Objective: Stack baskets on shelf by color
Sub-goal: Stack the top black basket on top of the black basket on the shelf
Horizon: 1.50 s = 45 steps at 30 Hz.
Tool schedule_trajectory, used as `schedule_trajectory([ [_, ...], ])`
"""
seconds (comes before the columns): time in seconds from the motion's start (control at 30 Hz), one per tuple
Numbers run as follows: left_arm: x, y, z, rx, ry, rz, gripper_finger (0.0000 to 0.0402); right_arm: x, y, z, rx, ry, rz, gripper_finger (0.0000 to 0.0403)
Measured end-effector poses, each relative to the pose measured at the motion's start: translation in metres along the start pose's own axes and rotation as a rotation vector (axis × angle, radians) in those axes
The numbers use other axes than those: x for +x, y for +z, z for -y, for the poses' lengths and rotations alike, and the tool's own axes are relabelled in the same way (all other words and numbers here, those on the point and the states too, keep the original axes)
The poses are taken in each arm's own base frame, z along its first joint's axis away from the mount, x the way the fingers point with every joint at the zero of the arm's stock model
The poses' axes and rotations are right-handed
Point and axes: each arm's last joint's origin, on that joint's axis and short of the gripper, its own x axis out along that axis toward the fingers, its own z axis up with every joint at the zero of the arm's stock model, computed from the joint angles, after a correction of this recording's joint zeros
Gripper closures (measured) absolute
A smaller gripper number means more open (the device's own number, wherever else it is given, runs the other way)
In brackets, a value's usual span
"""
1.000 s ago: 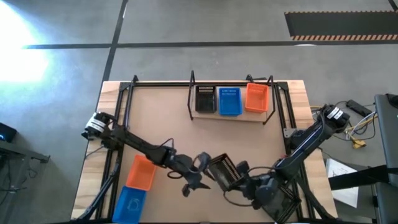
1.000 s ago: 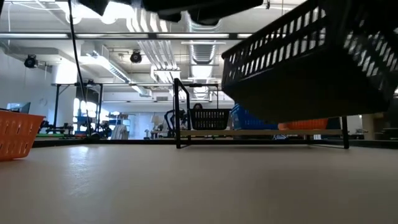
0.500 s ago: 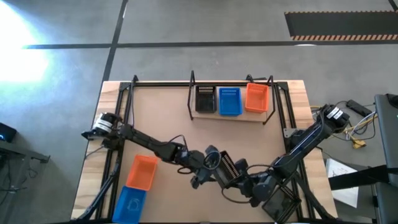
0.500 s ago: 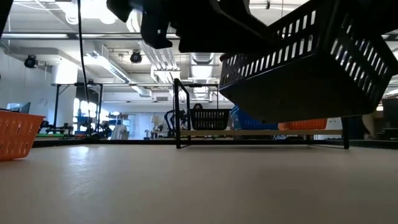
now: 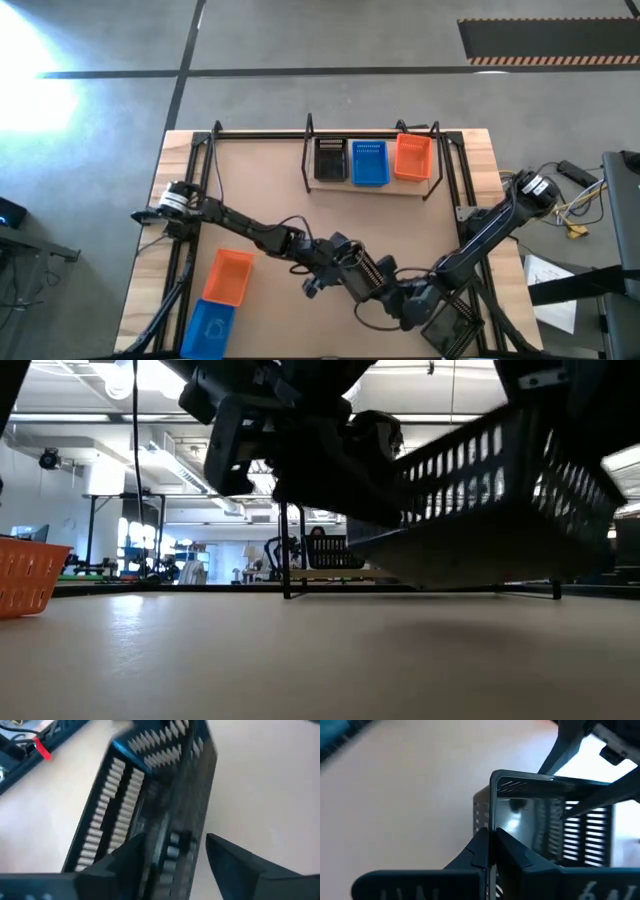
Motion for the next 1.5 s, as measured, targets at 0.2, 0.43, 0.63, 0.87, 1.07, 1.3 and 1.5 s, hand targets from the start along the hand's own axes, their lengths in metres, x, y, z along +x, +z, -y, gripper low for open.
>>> schedule_trajectory([
  [0.2,0.002,-0.002,0.002,-0.047,-0.044,0.005,0.0274,0.016,-0.005,-0.003,-0.033,-0.061,-0.043,0.039],
  [0.43,0.001,-0.011,0.007,-0.065,-0.098,-0.091,0.0361,0.024,-0.008,-0.001,0.003,-0.077,-0.063,0.0387],
  [0.63,0.001,-0.019,0.014,-0.089,-0.125,-0.14,0.0397,0.023,-0.007,0.003,0.018,-0.158,-0.058,0.0332],
  [0.87,-0.01,-0.01,0.018,-0.15,-0.045,-0.203,0.0401,-0.008,0.011,0.012,0.105,-0.3,0.053,0.0291],
  [1.07,-0.044,0.021,0.0,-0.289,0.195,-0.236,0.0401,-0.029,0.005,-0.007,0.151,-0.438,0.101,0.029],
  [1.3,-0.09,0.066,-0.054,-0.583,0.559,-0.076,0.0401,-0.025,-0.024,-0.051,0.26,-0.51,0.161,0.0289],
  [1.5,-0.114,0.064,-0.13,-0.772,0.661,0.037,0.0402,-0.011,-0.041,-0.08,0.254,-0.626,0.253,0.0289],
])
